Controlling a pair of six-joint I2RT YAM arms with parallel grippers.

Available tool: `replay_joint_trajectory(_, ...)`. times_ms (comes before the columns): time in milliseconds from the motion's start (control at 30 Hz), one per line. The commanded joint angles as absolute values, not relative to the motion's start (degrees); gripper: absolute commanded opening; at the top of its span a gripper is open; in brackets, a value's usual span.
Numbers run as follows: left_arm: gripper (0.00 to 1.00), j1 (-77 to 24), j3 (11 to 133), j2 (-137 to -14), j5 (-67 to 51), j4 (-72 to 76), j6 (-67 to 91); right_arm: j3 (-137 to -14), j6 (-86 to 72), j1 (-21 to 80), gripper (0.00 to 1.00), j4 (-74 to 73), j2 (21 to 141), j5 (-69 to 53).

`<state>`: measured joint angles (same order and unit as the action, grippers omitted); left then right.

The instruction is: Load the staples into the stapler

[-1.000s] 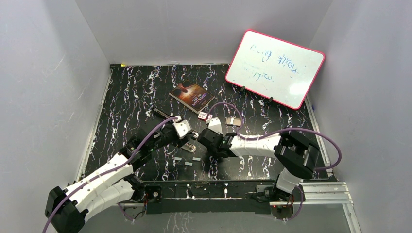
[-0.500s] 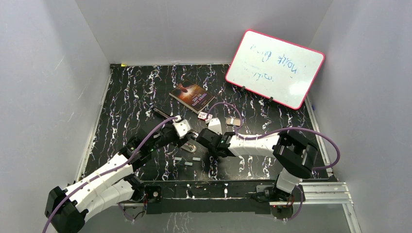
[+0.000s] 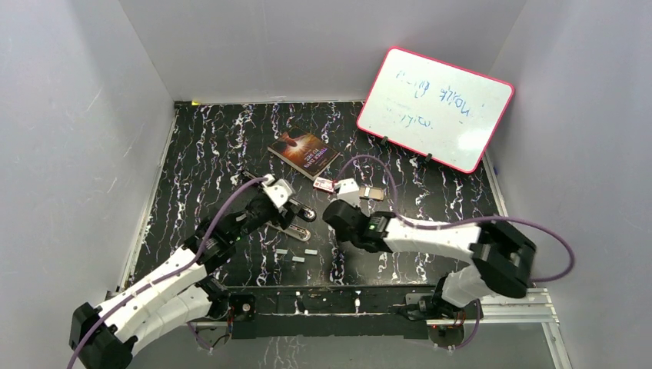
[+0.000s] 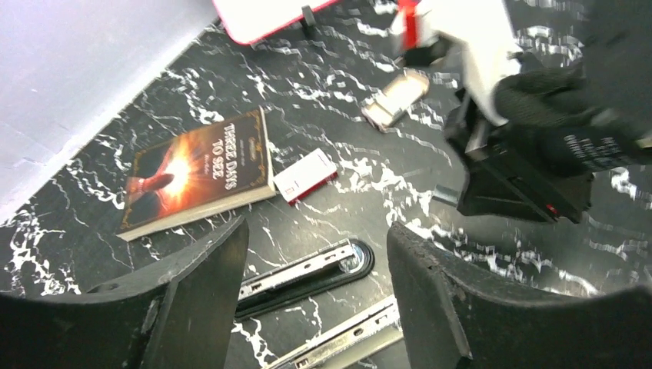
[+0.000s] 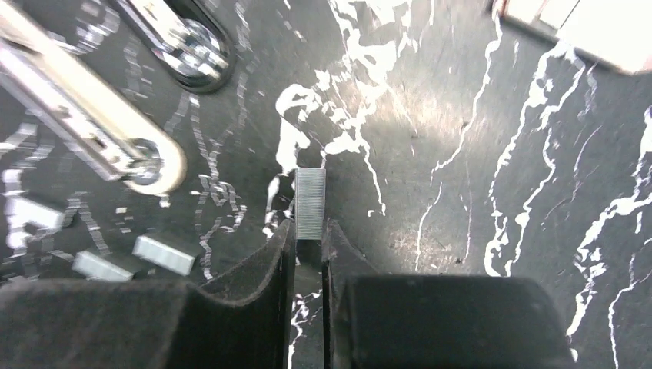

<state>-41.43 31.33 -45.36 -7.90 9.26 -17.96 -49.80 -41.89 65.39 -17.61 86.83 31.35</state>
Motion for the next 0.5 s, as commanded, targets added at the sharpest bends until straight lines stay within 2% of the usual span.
replay_joint_trajectory(0,0.67,-41.2,32.1,-40.7,-4.5,15.0,-10.2,-43.7,-33.6,65.7,0.0,-1.1,74.2,34.2)
replay_joint_trajectory(200,0.7,-41.2,34.0,-39.8,-6.6,17.2,-3.0,-26.2,-19.6,65.6,0.0,29.2,59.0,29.8)
replay_joint_trajectory(367,0.7,-41.2,36.2,-41.6,-11.9,18.6,-0.3,-17.0,-7.8,65.7,0.0,43.4,51.0,25.6)
replay_joint_trajectory(467,0.69,-41.2,37.3,-42.8,-14.8,19.4,0.7,-13.7,-3.1,65.6,0.0,47.1,46.7,24.1)
